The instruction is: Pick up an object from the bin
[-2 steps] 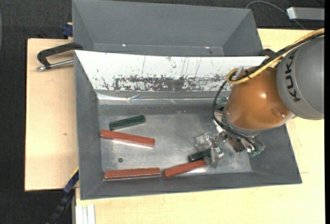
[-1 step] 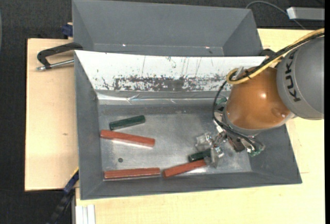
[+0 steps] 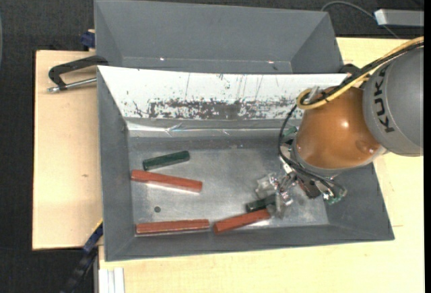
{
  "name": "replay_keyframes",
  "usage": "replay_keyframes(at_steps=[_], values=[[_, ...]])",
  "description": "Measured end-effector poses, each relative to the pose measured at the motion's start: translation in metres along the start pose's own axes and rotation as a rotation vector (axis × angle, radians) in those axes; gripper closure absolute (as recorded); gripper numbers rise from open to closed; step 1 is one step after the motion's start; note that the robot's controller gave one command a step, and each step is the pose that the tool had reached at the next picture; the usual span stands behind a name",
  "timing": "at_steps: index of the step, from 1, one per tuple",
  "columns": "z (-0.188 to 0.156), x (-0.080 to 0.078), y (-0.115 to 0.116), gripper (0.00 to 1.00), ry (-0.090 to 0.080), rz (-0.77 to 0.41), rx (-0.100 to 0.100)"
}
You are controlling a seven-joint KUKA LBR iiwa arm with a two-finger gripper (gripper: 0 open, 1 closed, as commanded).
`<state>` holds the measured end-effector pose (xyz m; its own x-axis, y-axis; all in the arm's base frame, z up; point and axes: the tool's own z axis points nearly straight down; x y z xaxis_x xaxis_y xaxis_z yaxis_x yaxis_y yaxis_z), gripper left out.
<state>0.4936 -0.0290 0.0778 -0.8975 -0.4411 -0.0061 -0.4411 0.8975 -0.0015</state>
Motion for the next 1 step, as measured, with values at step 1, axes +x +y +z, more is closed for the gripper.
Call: replay_keyframes(at_steps=[1], values=[[-0.0164, 0.0018, 0.0017, 1.00, 0.008, -0.001, -0.005]])
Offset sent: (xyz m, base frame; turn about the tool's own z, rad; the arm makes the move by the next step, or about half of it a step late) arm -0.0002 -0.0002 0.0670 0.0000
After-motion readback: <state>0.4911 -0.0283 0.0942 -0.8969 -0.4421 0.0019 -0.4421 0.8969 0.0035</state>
